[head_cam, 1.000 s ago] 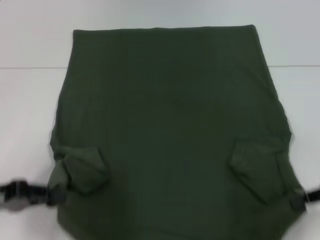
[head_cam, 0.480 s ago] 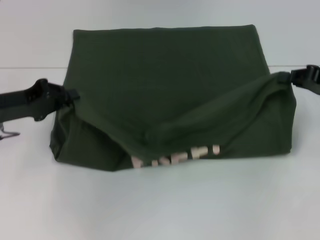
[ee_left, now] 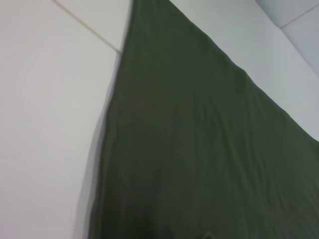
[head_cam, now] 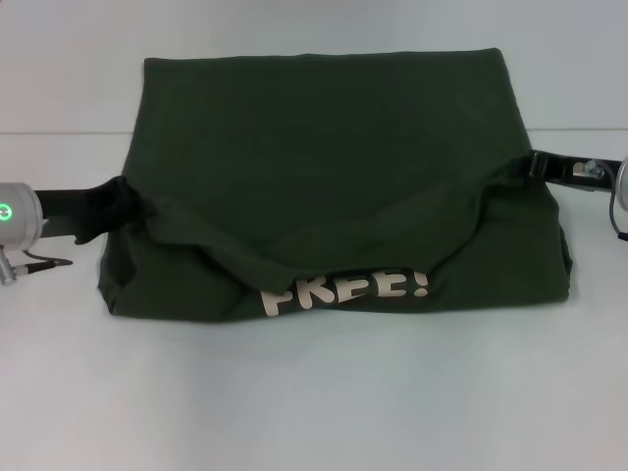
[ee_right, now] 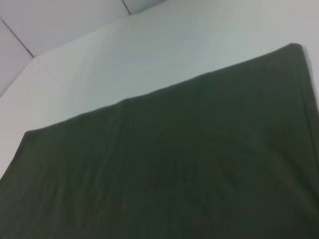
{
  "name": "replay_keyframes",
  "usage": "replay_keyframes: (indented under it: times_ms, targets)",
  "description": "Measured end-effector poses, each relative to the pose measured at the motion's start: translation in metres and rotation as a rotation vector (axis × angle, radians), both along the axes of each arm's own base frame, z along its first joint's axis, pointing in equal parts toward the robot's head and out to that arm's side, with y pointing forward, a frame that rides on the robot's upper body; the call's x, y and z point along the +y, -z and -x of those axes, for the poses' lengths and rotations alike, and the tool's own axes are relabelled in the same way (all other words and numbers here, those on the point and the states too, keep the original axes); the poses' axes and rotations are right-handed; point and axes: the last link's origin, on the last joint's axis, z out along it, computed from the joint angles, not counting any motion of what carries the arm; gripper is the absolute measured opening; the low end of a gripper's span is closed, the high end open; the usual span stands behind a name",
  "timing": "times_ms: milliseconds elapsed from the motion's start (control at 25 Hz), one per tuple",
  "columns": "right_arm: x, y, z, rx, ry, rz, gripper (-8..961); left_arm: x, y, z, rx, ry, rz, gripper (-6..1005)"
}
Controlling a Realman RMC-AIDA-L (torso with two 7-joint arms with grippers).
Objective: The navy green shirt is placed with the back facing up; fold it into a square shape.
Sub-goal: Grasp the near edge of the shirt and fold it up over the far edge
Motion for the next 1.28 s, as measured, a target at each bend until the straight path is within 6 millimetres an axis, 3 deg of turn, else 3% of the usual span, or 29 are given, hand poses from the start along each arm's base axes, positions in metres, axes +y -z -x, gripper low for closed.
replay_keyframes:
  times_ms: [320, 520, 920, 1280]
  targets:
    - [0.010, -0.024, 0.001, 0.016, 0.017, -0.072, 23, 0.006, -0.021, 0.001, 0.024, 0.011, -0.069, 14]
    - [0.021, -0.032, 0.008, 0.020, 0.019, -0.135, 24, 0.017, -0.026, -0.011, 0.029, 0.016, -0.134, 13]
    - [0.031, -0.001, 0.020, -0.121, 0.004, -0.113, 25, 0.029, -0.016, -0.022, 0.060, 0.032, -0.132, 13]
    - [0.037, -0.008, 0.036, -0.107, -0.043, -0.116, 27, 0.030, -0.025, -0.026, 0.065, 0.036, -0.206, 14]
